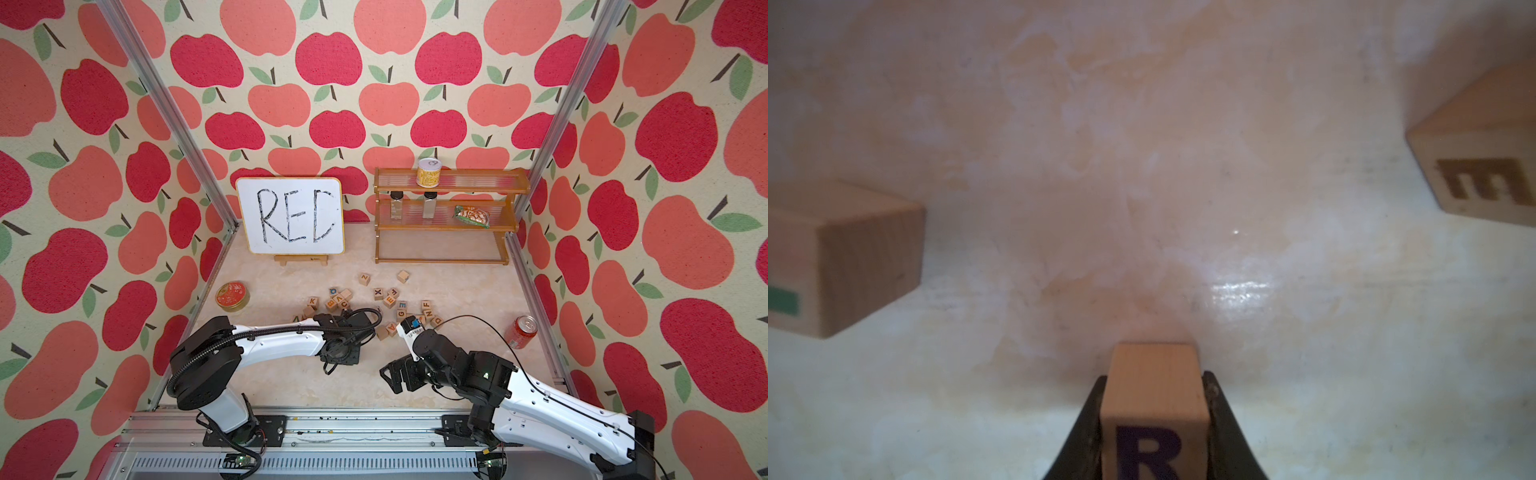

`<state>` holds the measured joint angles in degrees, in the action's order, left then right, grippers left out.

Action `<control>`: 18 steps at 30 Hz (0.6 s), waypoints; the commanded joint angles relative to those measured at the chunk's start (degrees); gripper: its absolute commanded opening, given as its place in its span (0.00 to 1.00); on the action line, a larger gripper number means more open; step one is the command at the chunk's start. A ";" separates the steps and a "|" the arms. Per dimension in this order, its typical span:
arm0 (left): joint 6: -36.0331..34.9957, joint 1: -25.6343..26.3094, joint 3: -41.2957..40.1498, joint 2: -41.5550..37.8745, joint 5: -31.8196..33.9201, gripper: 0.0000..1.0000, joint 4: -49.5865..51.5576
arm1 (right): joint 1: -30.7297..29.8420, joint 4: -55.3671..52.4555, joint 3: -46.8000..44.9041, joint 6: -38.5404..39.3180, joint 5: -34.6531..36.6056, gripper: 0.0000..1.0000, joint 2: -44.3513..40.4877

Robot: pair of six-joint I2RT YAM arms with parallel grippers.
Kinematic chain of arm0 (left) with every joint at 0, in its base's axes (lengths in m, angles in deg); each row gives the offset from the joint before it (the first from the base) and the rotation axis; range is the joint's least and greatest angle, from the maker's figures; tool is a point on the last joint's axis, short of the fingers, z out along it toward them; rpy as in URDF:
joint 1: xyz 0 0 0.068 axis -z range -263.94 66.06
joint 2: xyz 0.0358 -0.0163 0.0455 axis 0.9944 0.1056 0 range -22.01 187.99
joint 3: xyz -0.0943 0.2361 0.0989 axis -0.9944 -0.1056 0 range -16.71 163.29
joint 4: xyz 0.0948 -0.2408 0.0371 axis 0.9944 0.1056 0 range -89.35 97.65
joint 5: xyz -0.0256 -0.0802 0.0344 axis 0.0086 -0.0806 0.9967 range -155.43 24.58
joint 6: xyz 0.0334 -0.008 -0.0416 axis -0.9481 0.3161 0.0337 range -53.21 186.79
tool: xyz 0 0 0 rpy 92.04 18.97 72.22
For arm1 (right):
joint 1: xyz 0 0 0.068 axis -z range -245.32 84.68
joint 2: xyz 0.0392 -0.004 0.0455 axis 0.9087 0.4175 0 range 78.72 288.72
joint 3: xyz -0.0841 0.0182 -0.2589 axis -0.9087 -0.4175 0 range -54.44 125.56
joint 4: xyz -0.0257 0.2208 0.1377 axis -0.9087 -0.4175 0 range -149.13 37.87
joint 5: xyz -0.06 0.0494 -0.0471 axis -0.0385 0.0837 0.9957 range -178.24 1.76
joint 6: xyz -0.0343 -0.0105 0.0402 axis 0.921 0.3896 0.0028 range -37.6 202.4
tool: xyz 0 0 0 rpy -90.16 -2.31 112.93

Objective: Assemble the uppercase word "red" with letter blocks
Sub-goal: Adjust the letter block at the center of the board.

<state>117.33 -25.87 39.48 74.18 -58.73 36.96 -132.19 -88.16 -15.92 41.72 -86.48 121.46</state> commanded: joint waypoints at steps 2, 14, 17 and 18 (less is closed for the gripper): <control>2.10 0.12 -2.55 1.02 -0.38 0.24 -0.42 | 0.60 -0.97 0.81 1.05 -0.62 0.99 0.28; 1.75 0.12 -1.30 -0.29 0.89 0.46 1.72 | 1.37 -1.30 2.66 1.47 -2.60 0.99 2.10; 1.75 0.08 -0.90 -1.49 1.81 0.56 2.59 | 1.82 -1.85 4.06 2.09 -3.89 0.99 3.42; 1.71 -0.11 -0.80 -1.77 1.90 0.59 2.78 | 1.96 -2.08 4.53 2.25 -4.23 0.99 3.87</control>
<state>118.71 -25.87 38.21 73.89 -58.33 36.79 -130.75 -88.33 -14.19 42.18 -88.80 124.59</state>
